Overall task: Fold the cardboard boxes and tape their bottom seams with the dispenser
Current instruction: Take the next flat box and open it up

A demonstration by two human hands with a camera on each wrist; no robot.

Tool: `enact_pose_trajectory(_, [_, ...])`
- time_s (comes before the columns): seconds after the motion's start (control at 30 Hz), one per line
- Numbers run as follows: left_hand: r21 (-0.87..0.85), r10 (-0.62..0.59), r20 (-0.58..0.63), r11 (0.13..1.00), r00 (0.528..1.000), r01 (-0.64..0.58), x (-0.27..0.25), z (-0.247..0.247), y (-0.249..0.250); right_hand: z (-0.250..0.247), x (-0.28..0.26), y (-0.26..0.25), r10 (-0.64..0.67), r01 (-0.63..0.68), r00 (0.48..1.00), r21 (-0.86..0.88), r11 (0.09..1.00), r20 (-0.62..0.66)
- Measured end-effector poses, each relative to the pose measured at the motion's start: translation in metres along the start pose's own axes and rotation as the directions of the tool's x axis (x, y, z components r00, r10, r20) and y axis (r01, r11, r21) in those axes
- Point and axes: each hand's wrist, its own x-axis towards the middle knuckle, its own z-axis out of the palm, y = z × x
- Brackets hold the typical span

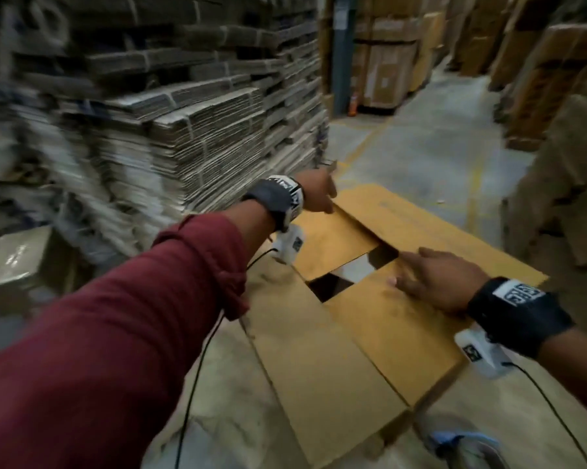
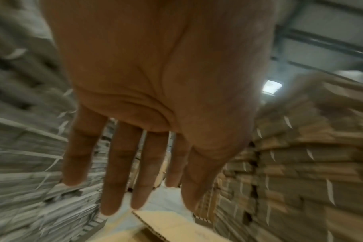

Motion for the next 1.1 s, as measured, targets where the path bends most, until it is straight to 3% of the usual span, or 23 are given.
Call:
enact_pose_trajectory(0.1, [-0.044,-0.059,0.049,0.997,0.997,0.062,-0.016,-0.01,-0.002,-0.01,-0.018,-0.053,-0.164,0.165,0.986,0.012,0.986,-0.025])
enact_pose_trajectory(0.2, [-0.046,-0.114,0.076,0.992,0.99,0.118,-0.053,-0.025,-0.021,-0.019,-0.047,-0.104,-0.339,0.341,0.94,0.032,0.94,-0.047])
enact_pose_trajectory(0.37, [-0.362,-0.11,-0.186,0.931,0.976,0.036,-0.177,-0.058,-0.068,-0.038,-0.081,-0.136,-0.479,0.489,0.87,0.086,0.868,-0.114])
enact_pose_trajectory(0.43, [-0.302,-0.164,-0.151,0.947,0.975,0.112,-0.207,-0.05,-0.08,-0.044,-0.067,-0.132,-0.471,0.478,0.857,-0.014,0.878,-0.208])
enact_pose_trajectory(0.53, [-0.199,-0.198,-0.001,0.961,0.98,0.194,-0.224,-0.04,-0.085,-0.053,-0.026,-0.115,-0.337,0.337,0.877,-0.062,0.94,-0.342])
enact_pose_trajectory(0.6, [-0.107,-0.223,0.047,0.968,0.974,0.227,-0.221,-0.036,-0.082,-0.048,-0.002,-0.111,-0.303,0.297,0.913,-0.064,0.953,-0.273])
enact_pose_trajectory(0.7, [-0.043,-0.219,0.011,0.975,0.976,0.219,-0.204,-0.041,-0.073,-0.029,0.009,-0.121,-0.392,0.387,0.917,-0.079,0.919,-0.076])
enact_pose_trajectory(0.87, [-0.068,-0.097,-0.106,0.994,0.99,0.09,-0.165,-0.049,-0.048,-0.056,-0.01,-0.112,-0.41,0.418,0.894,0.006,0.908,-0.182])
enact_pose_trajectory(1.0, [-0.114,-0.093,-0.236,0.991,0.967,0.068,-0.125,-0.031,-0.016,-0.089,-0.021,-0.047,-0.266,0.299,0.923,0.083,0.951,-0.277])
enact_pose_trajectory(1.1, [-0.2,-0.072,-0.265,0.98,0.961,0.018,-0.098,-0.003,0.018,-0.088,-0.015,0.018,-0.051,0.089,0.974,0.166,0.982,-0.22])
